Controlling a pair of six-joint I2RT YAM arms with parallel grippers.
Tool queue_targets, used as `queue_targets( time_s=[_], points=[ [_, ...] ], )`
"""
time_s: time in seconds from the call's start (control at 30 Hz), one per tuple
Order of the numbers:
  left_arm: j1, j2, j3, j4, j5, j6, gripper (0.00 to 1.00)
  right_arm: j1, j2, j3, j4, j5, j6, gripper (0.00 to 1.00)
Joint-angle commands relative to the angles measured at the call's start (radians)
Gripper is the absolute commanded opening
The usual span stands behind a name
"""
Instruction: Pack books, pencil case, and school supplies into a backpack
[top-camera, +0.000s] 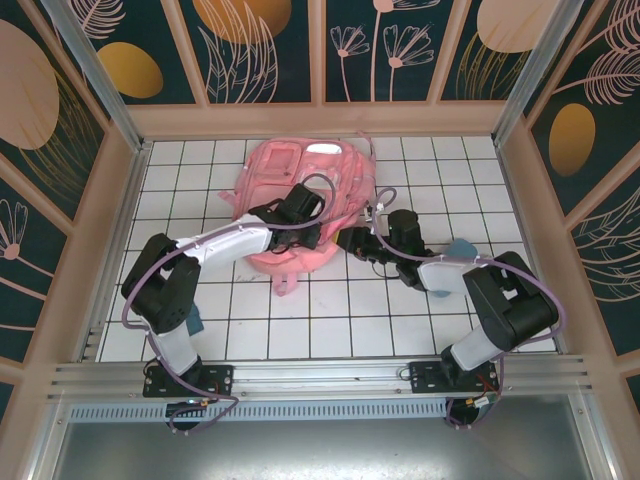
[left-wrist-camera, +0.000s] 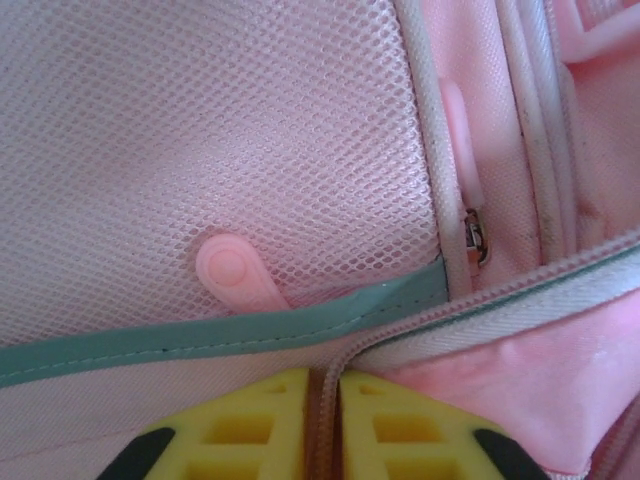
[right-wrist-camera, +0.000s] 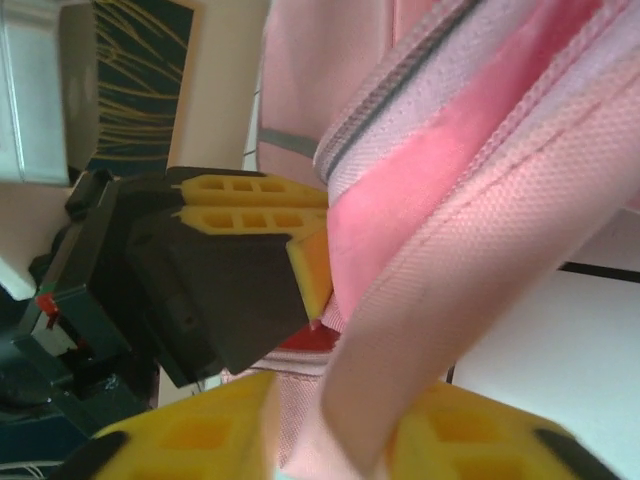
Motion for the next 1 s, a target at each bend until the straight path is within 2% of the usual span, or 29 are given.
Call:
queue_targets(
  time_s=[0.0,0.1,0.23,0.33,0.4,0.5,0.6,0.83,0.9,0.97],
  points=[
    [0.020,0.008,0.055,0.026,0.017,-0.013,0.26,0.009,-0.052,0.081,-0.073,0.016,-0.047,0.43],
    [0.019,-0.001,0.085,-0.009,0.079,0.011,0.39,0.003,-0.046,0.076,-0.104,0.029,-0.027,0.50],
    [0.020,-0.002,0.108,-0.051,0.161,0.042,0.50,0.003,-0.038,0.085,-0.209,0.085,-0.011,0.50],
    [0.020,0.003,0.111,-0.061,0.179,0.051,0.53,0.002,-0.021,0.078,-0.230,0.101,-0.006,0.42],
    [0.022,0.017,0.115,-0.068,0.198,0.066,0.54,0.001,-0.007,0.068,-0.205,0.086,0.004,0.32],
    [0.020,0.052,0.131,-0.089,0.250,0.102,0.53,0.000,0.010,0.071,-0.187,0.067,0.010,0.20],
    [0.021,0.081,0.142,-0.108,0.281,0.156,0.53,0.000,0.018,0.078,-0.183,0.056,0.002,0.13],
    [0.021,0.100,0.138,-0.160,0.314,0.271,0.36,-0.013,0.007,0.067,-0.181,0.049,-0.010,0.10],
    [0.022,0.093,0.128,-0.145,0.276,0.260,0.27,-0.014,0.002,0.065,-0.176,0.042,-0.011,0.10],
    [0.021,0.093,0.125,-0.127,0.240,0.238,0.24,-0.015,-0.003,0.065,-0.169,0.031,-0.017,0.10]
  ],
)
